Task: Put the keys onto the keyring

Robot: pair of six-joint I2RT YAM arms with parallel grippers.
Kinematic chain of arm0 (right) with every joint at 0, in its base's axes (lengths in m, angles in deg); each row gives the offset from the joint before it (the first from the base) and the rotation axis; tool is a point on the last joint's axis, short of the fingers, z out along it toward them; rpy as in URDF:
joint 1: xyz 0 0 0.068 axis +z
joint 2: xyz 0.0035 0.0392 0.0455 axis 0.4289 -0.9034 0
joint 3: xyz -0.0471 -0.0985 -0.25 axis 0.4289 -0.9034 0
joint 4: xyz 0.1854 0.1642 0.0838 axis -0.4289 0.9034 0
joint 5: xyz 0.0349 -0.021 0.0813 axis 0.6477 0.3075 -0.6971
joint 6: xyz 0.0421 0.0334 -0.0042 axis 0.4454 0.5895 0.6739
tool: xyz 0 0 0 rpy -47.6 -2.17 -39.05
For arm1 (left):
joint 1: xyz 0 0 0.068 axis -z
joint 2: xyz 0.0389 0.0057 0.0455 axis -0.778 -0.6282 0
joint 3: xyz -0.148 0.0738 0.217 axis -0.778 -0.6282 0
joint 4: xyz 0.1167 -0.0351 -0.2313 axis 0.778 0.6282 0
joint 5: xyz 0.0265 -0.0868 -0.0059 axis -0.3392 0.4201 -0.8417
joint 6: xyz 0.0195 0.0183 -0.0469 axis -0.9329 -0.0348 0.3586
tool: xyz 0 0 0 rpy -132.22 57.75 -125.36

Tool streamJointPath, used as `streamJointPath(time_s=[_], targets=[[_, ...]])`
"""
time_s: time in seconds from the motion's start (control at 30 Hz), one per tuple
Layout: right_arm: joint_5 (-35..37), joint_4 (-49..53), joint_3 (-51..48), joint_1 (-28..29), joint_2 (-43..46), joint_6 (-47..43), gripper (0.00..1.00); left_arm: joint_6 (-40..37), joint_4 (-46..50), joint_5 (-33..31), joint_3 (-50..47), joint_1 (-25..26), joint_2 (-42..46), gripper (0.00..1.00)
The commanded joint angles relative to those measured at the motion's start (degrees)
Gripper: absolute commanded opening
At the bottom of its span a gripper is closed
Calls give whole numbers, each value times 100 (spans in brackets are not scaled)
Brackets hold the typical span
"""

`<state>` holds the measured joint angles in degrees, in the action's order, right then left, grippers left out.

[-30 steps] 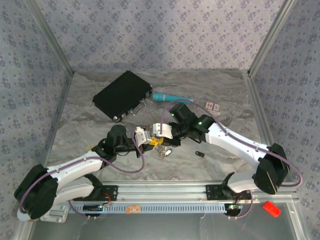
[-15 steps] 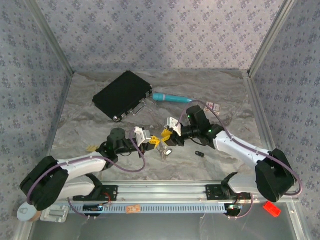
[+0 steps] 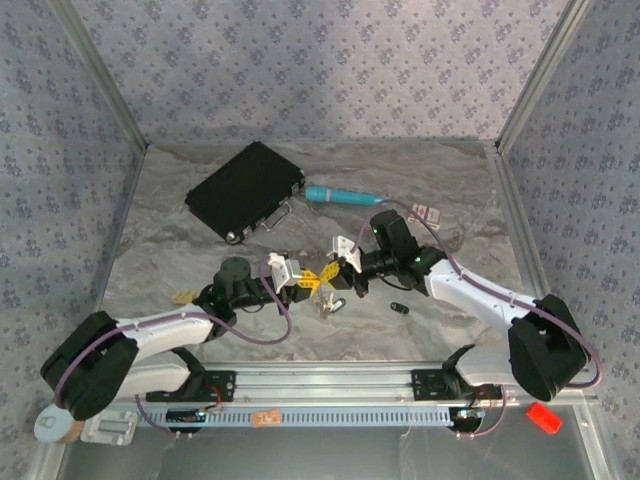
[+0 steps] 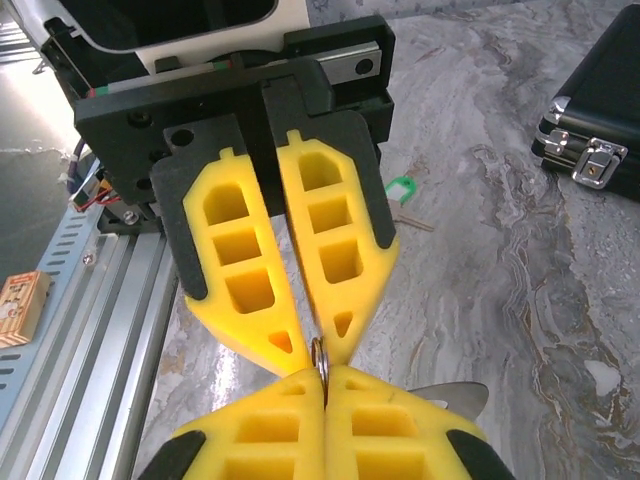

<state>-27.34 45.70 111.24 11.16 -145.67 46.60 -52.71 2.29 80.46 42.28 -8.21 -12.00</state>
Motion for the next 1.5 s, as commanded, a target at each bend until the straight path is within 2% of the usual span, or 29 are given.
streamJointPath(time_s=[0.0, 0.13, 0.37, 0.73, 0.9, 0.97, 1.07, 1.17, 1.27, 1.47], targets=[[338, 877, 472, 113, -24, -481, 0, -133, 308, -88, 120, 47, 253, 21], [1045, 1957, 1040, 363, -150, -1082, 0, -481, 1164, -140, 324, 59, 483, 22], [1737, 3054, 1753, 706, -461, -1654, 0, -544, 1336, -138, 380, 57, 563, 20], [2048, 3464, 2223, 1047, -719, -1889, 0, -529, 1288, 65, 453, 73, 518, 17], [1956, 3390, 2222, 1086, -720, -1826, 0, -569, 1260, 114, 467, 72, 479, 6], [1822, 3208, 2143, 1016, -624, -1721, 0, -575, 1260, 137, 453, 73, 481, 1], [1328, 2365, 1633, 683, -196, -1326, 19, -551, 1078, 119, 370, 78, 473, 0], [487, 1149, 846, 170, 241, -574, 26, -310, 503, 91, 205, 75, 372, 0], [183, 320, 265, -8, 425, -86, 27, -35, -84, 98, 71, 73, 210, 0], [226, -32, -39, 44, 318, 103, 27, 248, -771, 110, -59, 78, -77, 0]])
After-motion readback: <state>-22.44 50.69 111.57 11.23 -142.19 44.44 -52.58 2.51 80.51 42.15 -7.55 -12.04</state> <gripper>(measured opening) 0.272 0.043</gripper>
